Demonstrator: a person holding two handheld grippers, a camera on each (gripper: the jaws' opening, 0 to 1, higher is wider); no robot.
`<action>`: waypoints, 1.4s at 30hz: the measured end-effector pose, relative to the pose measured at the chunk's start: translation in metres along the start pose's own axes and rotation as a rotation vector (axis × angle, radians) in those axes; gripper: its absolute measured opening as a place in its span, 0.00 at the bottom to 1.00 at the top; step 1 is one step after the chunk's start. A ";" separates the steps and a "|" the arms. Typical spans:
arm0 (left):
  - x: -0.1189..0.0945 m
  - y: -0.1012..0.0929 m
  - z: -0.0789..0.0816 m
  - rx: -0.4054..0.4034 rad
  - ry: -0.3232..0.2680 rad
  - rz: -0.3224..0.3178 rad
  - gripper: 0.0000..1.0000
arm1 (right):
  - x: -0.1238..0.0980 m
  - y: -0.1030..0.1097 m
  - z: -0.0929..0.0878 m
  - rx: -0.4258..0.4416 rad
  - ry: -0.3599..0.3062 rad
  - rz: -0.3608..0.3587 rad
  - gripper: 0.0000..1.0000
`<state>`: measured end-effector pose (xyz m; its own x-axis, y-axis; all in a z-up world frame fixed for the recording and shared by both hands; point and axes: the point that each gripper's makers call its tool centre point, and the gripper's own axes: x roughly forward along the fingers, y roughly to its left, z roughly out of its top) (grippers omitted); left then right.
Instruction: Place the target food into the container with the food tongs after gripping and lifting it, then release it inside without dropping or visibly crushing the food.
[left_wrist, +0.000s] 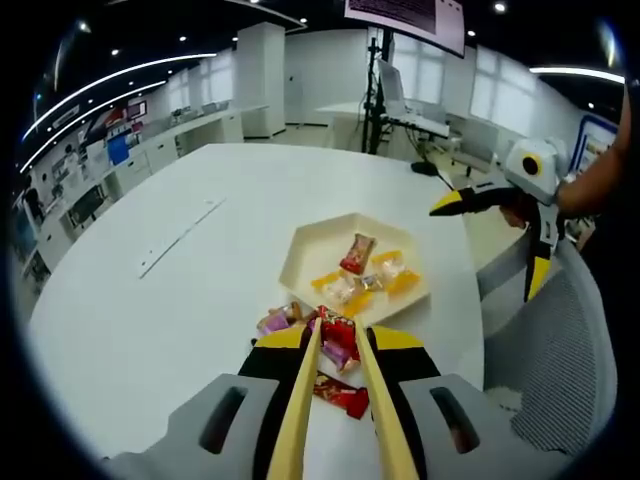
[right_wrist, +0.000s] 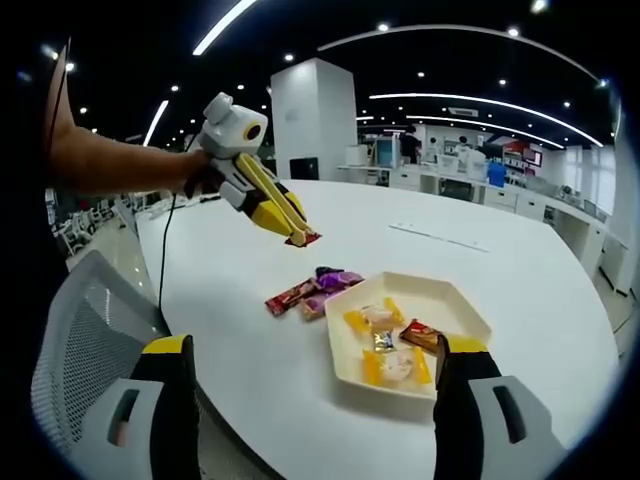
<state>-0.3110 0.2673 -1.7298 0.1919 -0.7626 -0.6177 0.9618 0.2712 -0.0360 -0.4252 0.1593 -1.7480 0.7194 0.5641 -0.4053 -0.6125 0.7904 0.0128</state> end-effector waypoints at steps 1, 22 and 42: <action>0.000 0.000 0.000 0.002 0.000 0.001 0.19 | 0.000 0.000 0.000 0.000 -0.001 -0.001 0.98; 0.001 -0.005 0.002 -0.004 0.003 -0.010 0.19 | -0.002 -0.004 0.002 -0.002 -0.010 -0.024 0.99; 0.021 -0.015 0.016 0.034 0.018 -0.035 0.19 | -0.003 -0.006 0.004 -0.002 -0.024 -0.035 0.99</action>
<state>-0.3184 0.2384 -1.7297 0.1545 -0.7603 -0.6310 0.9741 0.2241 -0.0314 -0.4223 0.1537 -1.7431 0.7480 0.5416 -0.3836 -0.5875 0.8092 -0.0033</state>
